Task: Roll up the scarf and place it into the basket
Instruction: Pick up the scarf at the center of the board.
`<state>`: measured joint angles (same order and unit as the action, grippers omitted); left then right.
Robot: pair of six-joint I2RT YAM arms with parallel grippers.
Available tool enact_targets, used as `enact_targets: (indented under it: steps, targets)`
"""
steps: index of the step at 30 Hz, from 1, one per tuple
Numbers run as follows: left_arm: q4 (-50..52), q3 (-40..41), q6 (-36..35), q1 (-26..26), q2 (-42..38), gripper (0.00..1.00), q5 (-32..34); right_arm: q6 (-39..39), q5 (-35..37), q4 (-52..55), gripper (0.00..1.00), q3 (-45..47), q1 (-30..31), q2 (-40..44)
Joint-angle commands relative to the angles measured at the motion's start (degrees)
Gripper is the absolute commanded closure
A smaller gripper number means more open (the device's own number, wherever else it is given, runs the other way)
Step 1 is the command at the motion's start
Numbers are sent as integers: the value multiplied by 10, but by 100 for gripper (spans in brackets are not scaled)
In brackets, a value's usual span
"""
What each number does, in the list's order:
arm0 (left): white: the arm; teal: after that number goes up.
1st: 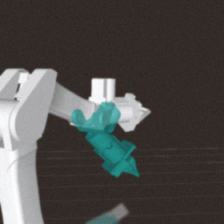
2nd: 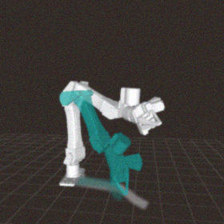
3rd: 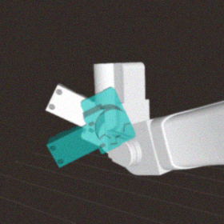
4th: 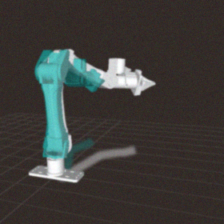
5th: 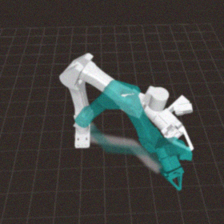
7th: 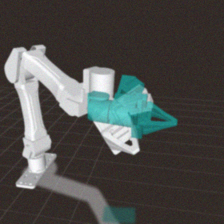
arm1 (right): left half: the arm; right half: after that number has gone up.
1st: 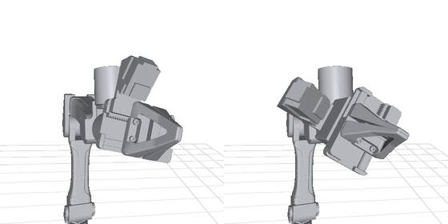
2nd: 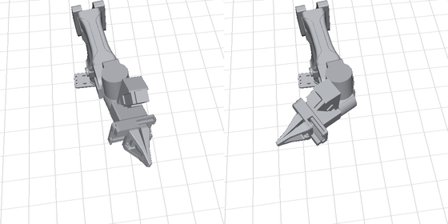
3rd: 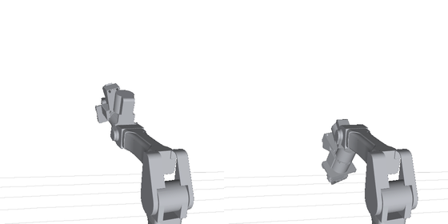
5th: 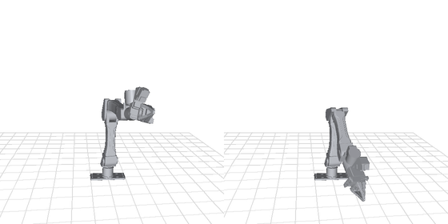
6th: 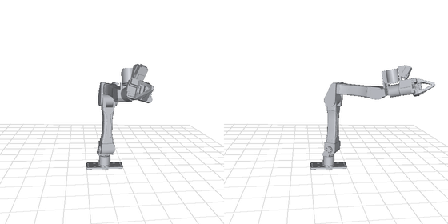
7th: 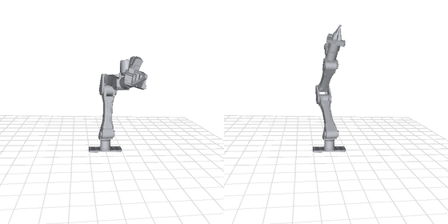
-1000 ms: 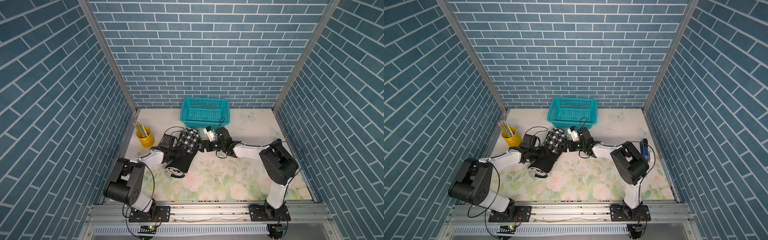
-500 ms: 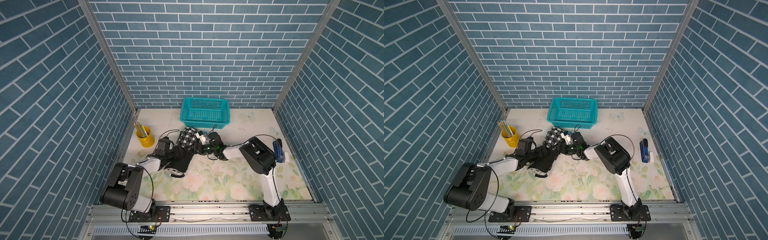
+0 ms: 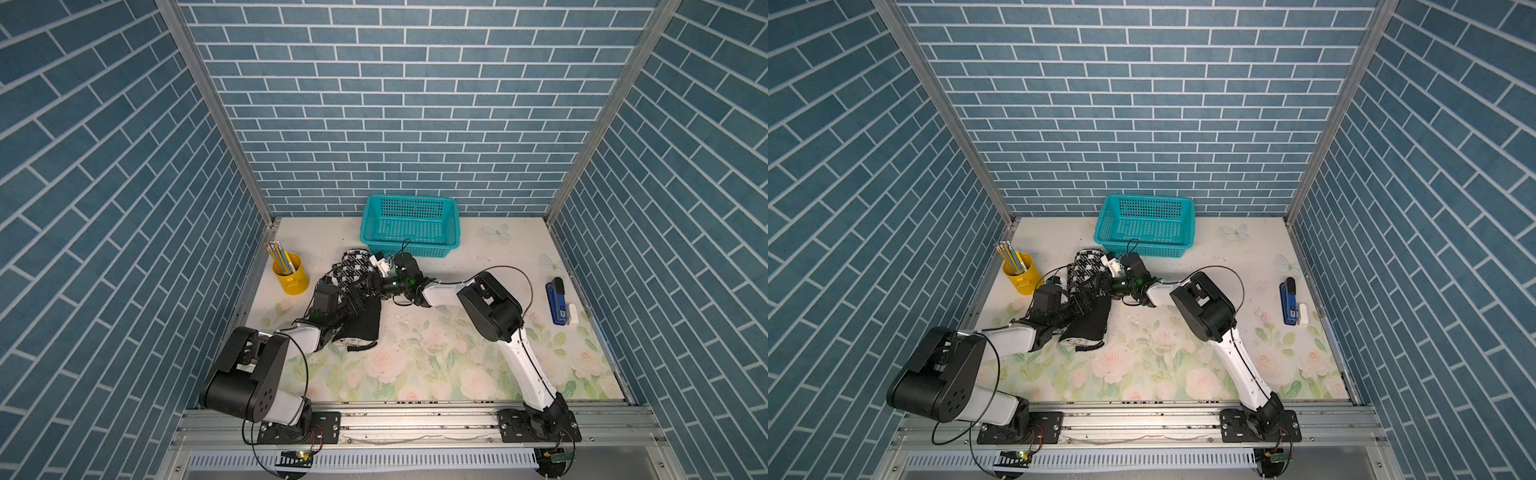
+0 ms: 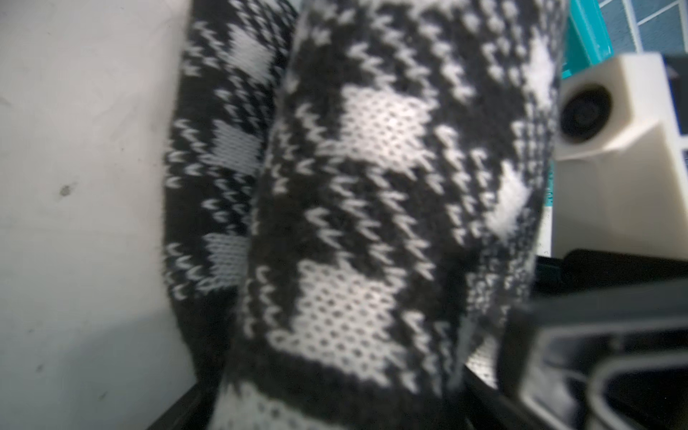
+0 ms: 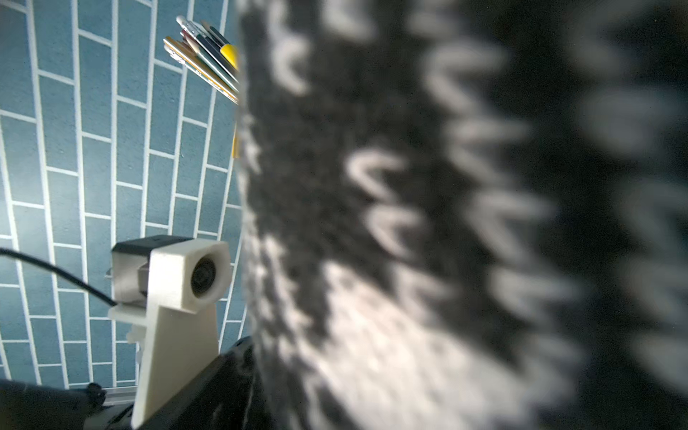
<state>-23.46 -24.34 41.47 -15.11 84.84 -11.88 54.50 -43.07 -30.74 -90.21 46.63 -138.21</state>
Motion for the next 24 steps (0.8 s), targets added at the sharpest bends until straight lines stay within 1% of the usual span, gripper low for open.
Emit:
enact_targets:
  steps: [1,2,3,4,6,7,9,11,13,15,17,21,24]
  targets:
    - [191,52,8,-17,41,8,-15,-28,3,99,6,-15,21,-49]
    - [191,53,8,-18,37,8,-14,-30,1,100,15,-18,23,-51]
    - [191,54,8,-18,32,8,-11,-29,1,100,33,-18,25,-52]
    - [191,56,8,-18,25,8,-10,-30,2,103,56,-16,28,-50]
    - [193,54,8,-21,10,8,-10,-32,0,101,92,-9,32,-46]
    - [201,51,6,-22,0,8,-11,-33,0,98,100,-4,34,-43]
    - [218,43,4,-25,-39,8,-9,-35,2,88,100,12,36,-27]
    - [241,32,2,-29,-99,7,-1,-44,6,89,100,22,36,-8]
    - [285,9,-5,-30,-163,7,10,-56,12,91,100,26,34,14]
    - [330,-24,-15,-31,-229,6,15,-67,16,101,100,18,26,35]
    - [371,-54,-25,-31,-278,5,21,-85,23,123,100,0,14,55]
    - [436,-114,-43,-31,-326,3,30,-128,40,196,100,-60,-27,91]
    - [451,-139,-54,-31,-343,0,27,-143,40,231,100,-111,-63,99]
